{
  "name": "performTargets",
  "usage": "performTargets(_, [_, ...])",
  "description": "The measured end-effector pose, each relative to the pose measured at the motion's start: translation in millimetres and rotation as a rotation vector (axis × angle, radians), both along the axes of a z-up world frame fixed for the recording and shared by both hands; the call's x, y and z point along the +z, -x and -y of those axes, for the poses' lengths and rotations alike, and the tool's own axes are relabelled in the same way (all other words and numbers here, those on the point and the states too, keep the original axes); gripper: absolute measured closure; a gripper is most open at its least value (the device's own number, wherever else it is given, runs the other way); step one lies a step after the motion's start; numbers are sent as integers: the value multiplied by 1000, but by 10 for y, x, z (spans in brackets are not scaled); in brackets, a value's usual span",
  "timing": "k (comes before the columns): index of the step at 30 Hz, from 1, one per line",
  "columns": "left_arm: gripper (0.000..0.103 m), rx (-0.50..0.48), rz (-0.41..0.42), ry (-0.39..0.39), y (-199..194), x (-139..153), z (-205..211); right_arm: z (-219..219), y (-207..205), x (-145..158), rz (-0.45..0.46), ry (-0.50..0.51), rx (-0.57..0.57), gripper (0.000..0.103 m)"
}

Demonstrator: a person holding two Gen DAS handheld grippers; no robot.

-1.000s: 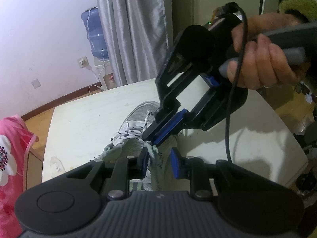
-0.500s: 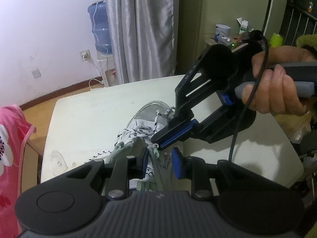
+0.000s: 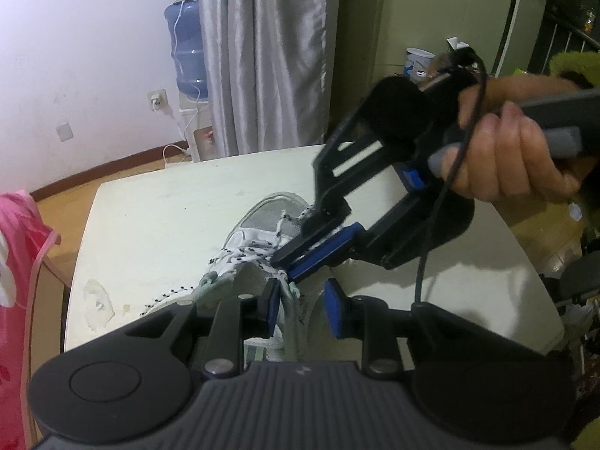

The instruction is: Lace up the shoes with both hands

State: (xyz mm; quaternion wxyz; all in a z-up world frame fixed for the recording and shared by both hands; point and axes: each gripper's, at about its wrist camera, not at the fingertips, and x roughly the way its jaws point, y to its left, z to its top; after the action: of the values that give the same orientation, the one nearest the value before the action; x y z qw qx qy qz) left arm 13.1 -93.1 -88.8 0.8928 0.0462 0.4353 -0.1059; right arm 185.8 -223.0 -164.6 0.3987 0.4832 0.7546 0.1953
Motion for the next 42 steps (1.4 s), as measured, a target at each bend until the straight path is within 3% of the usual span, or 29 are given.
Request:
performTargets(5, [76, -8, 12, -14, 26, 5, 58, -61, -63, 72, 16, 25, 68, 91])
performTargets(8, [76, -18, 18, -18, 30, 8, 95, -125, -78, 128, 30, 61, 131, 75])
performTargets(12, [76, -23, 22, -29, 92, 9, 117, -178, -39, 172, 57, 95, 167, 74])
performTargets(17, [76, -18, 21, -17, 63, -5, 91, -115, -11, 196, 82, 89, 137, 80])
performTargets(28, [76, -1, 3, 12, 0, -20, -16, 127, 185, 25, 29, 31, -33, 87])
performTargets(37, [76, -2, -11, 5, -18, 3, -64, 201, 164, 68, 110, 24, -7, 93])
performTargets(38, [76, -4, -10, 1, -31, 7, -61, 201, 160, 68, 114, 15, -12, 100])
performTargets(42, [75, -7, -14, -18, -48, 27, -65, 221, 155, 60, 110, 11, -24, 101])
